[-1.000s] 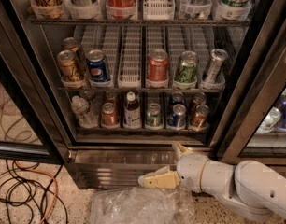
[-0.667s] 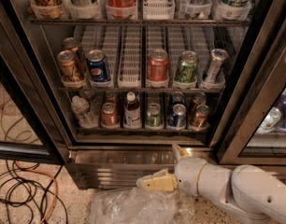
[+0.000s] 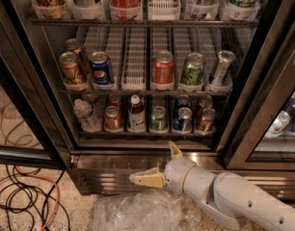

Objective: Pick blue plastic bottle from bottom shelf of fridge

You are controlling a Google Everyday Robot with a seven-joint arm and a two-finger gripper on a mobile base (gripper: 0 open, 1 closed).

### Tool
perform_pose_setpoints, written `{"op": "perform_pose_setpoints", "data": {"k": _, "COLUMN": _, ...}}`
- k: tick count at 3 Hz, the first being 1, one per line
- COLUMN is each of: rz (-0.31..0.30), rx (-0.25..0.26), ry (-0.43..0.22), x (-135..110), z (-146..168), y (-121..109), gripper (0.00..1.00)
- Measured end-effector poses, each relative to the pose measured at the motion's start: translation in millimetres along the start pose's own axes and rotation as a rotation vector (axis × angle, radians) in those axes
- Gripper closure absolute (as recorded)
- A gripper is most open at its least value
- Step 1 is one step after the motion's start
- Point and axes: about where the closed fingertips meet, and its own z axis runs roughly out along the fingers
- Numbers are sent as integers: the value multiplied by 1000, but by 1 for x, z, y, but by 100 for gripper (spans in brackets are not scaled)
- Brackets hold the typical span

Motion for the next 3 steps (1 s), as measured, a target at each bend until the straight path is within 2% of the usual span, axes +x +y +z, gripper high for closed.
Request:
{"op": "perform_pose_setpoints", "data": {"k": 1, "rz": 19, "rx": 24, "ry": 2, "x": 7, "z": 1, "y": -7, "gripper": 0}}
{"op": "perform_pose_setpoints", "data": {"k": 2, "rz": 17, "rx": 21, "ry": 2, "x": 6, "z": 1, "y": -6, "gripper": 18}}
{"op": "perform_pose_setpoints", "data": {"k": 3, "rz": 3, "rx": -8, "ry": 34, "x": 16, "z": 6, "y": 4, "gripper": 28}}
